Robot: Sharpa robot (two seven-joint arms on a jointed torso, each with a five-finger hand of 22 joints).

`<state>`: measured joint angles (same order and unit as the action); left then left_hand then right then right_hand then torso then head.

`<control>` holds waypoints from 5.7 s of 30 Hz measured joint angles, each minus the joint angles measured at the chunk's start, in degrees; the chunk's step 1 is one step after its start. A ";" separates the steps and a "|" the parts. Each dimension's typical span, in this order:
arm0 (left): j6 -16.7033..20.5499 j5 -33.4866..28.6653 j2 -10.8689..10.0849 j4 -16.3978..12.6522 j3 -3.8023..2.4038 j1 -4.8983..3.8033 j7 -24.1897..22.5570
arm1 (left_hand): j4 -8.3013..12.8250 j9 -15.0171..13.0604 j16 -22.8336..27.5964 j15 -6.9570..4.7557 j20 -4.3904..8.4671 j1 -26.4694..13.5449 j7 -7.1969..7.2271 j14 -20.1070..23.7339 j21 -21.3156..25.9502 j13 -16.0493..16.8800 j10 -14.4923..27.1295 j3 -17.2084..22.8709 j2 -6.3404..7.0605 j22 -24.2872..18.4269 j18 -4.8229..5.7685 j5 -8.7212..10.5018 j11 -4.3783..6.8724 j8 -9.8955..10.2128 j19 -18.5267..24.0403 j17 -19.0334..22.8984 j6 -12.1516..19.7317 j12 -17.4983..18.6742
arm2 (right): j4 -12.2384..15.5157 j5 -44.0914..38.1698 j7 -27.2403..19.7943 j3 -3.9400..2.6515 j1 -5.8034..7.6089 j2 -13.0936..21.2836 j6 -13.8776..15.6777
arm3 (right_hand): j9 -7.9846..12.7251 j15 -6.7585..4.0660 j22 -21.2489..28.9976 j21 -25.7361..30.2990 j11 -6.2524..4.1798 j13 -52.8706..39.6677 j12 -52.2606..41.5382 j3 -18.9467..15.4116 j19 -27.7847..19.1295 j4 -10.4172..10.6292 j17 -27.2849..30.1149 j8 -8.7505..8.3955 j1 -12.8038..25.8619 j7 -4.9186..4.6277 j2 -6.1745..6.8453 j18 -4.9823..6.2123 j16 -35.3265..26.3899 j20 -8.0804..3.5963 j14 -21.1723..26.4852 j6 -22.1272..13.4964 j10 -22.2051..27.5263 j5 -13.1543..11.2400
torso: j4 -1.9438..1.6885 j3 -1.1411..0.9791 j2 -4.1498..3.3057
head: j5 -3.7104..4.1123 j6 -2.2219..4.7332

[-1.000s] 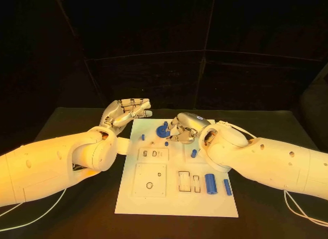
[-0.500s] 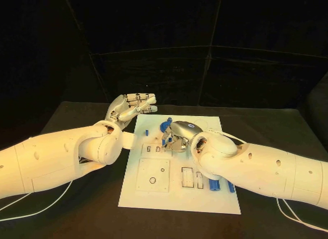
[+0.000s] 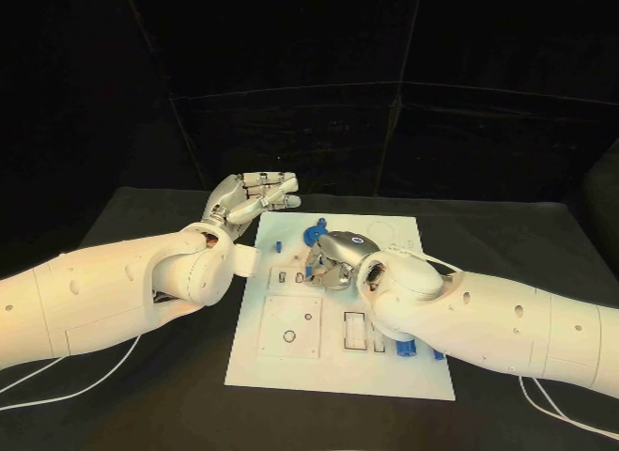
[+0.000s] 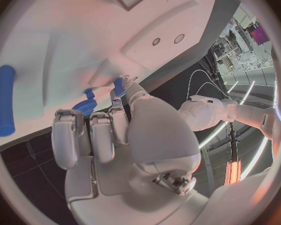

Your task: Assemble the parts on the task board

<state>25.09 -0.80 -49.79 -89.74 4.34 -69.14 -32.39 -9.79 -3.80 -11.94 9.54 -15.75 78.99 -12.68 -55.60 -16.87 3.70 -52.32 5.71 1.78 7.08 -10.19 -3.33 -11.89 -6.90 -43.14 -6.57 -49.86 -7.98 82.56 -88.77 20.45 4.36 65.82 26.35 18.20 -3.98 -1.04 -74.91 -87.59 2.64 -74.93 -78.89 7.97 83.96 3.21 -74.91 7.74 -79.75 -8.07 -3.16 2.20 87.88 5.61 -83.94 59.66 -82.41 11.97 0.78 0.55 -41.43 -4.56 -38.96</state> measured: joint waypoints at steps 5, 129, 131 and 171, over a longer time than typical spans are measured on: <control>-0.03 0.00 0.00 0.05 0.00 0.00 0.05 | 0.00 0.00 0.00 0.00 0.00 0.00 0.00 0.00 0.00 0.00 0.00 0.00 0.00 0.00 0.00 0.00 0.00 0.00 0.00 0.00 0.00 0.00 | -0.08 -0.28 0.05 -0.01 -0.09 -0.04 -0.59 | 0.01 0.00 0.00 0.00 0.00 0.01 0.00 0.00 0.00 0.00 0.00 -0.18 0.07 0.00 0.07 0.00 0.00 0.00 0.00 0.00 0.01 0.23 | 0.00 0.00 0.00 | -0.06 -0.07; -26.59 52.56 13.21 12.39 4.45 -6.86 64.37 | -6.89 -22.95 -77.89 -13.94 14.32 -13.56 10.13 -28.46 -63.96 55.93 -23.62 -16.22 -4.35 65.44 5.83 0.17 13.22 -24.63 -39.31 -68.37 -7.24 -58.16 | 13.21 29.64 -12.57 -1.81 9.12 25.44 5.51 | -0.14 1.53 14.35 14.41 2.07 19.54 19.51 -17.86 -14.03 12.94 12.64 0.86 -4.32 -1.86 3.65 3.15 -16.17 0.93 0.10 -10.88 16.01 2.12 | 0.80 -1.38 3.72 | -1.65 -1.02; -27.34 52.96 13.88 12.79 4.51 -6.87 65.23 | -7.04 -23.04 -77.89 -13.94 14.32 -13.56 10.13 -28.46 -64.20 56.06 -23.62 -16.38 -4.35 65.61 5.83 0.17 13.22 -24.63 -39.31 -68.37 -7.24 -58.50 | 13.20 29.71 -12.30 -1.81 9.12 25.30 5.51 | -0.14 1.53 14.35 14.41 2.07 19.63 19.51 -17.85 -14.03 12.94 12.64 1.08 -4.32 -1.86 3.66 3.14 -16.17 0.93 0.10 -10.88 16.00 2.17 | 0.80 -1.38 3.70 | -1.65 -1.15; -34.40 54.29 18.24 15.80 4.56 -6.95 69.78 | -6.19 -27.21 -77.89 -14.13 14.31 -10.20 10.44 -28.25 -64.45 56.98 -23.42 -15.31 -6.07 66.54 5.82 0.17 13.42 -27.52 -39.69 -68.35 -5.30 -59.32 | 11.84 29.33 -9.96 -1.81 9.13 24.59 4.94 | -0.15 1.53 14.81 15.10 2.07 20.16 19.50 -18.68 -14.02 12.81 12.78 1.35 -5.01 -1.67 2.98 3.14 -16.88 0.93 0.10 -11.06 16.00 4.93 | 0.68 -1.27 3.64 | -1.46 -2.38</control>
<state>-9.30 53.49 -31.55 -73.94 8.90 -76.09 37.39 -15.98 -31.01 -89.83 -4.60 -1.45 68.79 -2.24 -83.85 -81.32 60.68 -75.74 -9.60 -4.29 73.61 -4.37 -3.16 1.54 -34.42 -82.84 -74.92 -55.16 -67.30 94.40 -59.43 10.49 2.55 74.94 50.94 23.14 -4.13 0.50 -60.09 -72.49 4.71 -54.77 -59.38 -10.70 69.93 16.02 -62.12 9.10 -84.75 -9.74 -0.18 5.34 71.00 6.54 -83.84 48.60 -66.42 16.90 1.46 -0.71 -37.79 -6.02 -41.34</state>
